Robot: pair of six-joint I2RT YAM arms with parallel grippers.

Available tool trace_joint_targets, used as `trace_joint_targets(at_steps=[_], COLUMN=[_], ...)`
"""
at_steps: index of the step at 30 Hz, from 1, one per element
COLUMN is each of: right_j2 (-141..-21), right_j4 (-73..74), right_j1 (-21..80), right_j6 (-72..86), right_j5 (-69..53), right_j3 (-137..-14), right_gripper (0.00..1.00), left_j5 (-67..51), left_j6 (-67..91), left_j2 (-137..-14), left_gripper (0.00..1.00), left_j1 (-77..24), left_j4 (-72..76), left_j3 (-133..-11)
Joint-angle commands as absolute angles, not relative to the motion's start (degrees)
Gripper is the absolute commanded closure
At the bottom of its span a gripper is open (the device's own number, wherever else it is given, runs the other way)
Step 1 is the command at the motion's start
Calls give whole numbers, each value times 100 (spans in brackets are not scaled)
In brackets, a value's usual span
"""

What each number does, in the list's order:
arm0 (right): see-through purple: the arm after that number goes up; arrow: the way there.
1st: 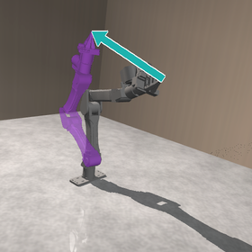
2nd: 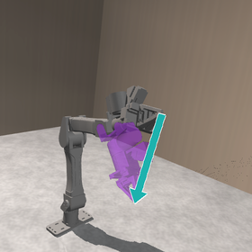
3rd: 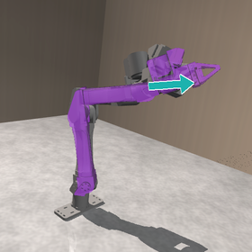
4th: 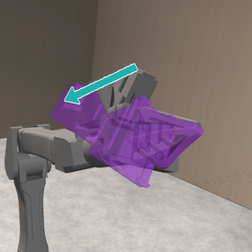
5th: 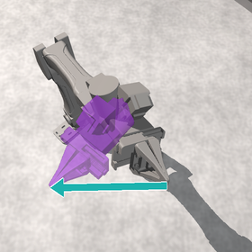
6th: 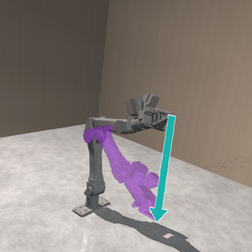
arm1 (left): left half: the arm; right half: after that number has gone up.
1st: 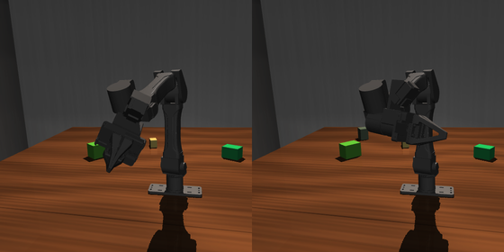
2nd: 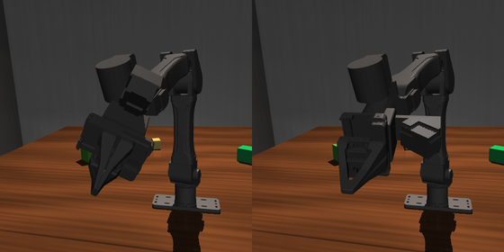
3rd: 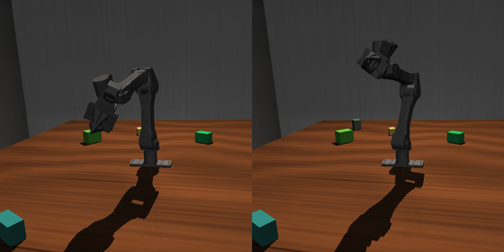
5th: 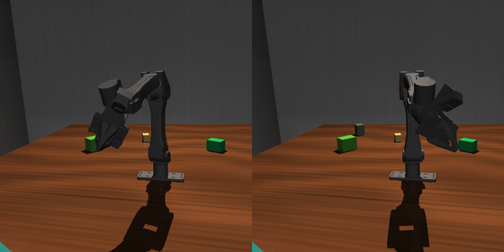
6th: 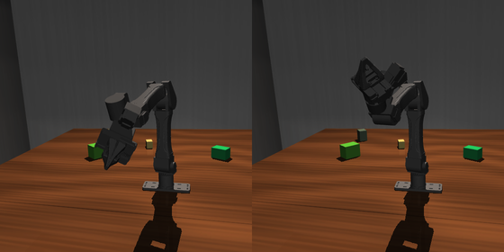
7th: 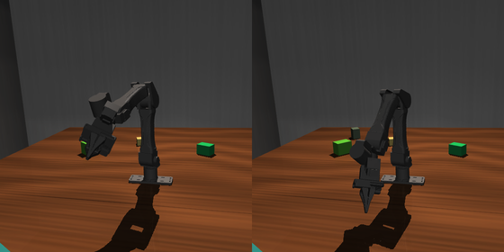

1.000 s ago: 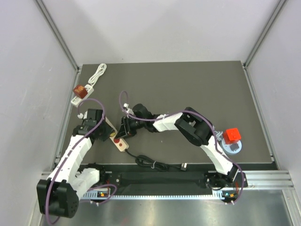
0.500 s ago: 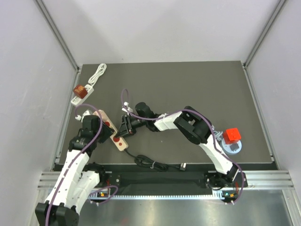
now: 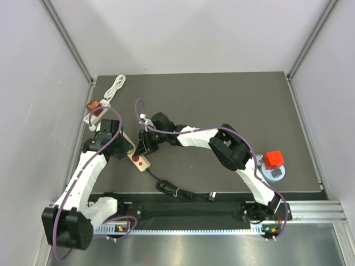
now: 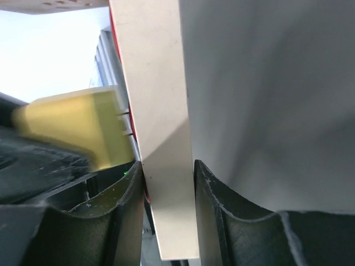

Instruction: Pull the plug off the socket

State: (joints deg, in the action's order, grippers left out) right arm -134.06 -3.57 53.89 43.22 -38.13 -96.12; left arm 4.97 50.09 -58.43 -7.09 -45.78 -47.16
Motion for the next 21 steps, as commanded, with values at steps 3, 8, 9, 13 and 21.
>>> trace_joint_targets(at_steps=[3, 8, 9, 13, 21], right_j2=[-14221, -14238, -14230, -14177, -13905], right_j4=[-128, -379, -100, 544, 1168], right_j1=[4975, 4825, 4825, 4843, 4694], right_j6=[4542, 4642, 4528, 4000, 3490], right_j5=[-3101, -3428, -3419, -3156, -3094], right_j3=[-8975, -8937, -9034, -9439, -10159], right_gripper=[100, 100, 100, 100, 56], left_j5=[-1089, -538, -345, -124, -465], left_j6=[5352, 4957, 4905, 4738, 4201], left_j2=[-4002, -3586, -3751, -4165, -4869], left_gripper=[100, 100, 100, 100, 100], left_j1=[-817, -817, -817, -817, -826], left_j4=[-2216, -2792, -3021, -3611, -4166], left_j3=[-4449, -4349, -4446, -5000, -5924])
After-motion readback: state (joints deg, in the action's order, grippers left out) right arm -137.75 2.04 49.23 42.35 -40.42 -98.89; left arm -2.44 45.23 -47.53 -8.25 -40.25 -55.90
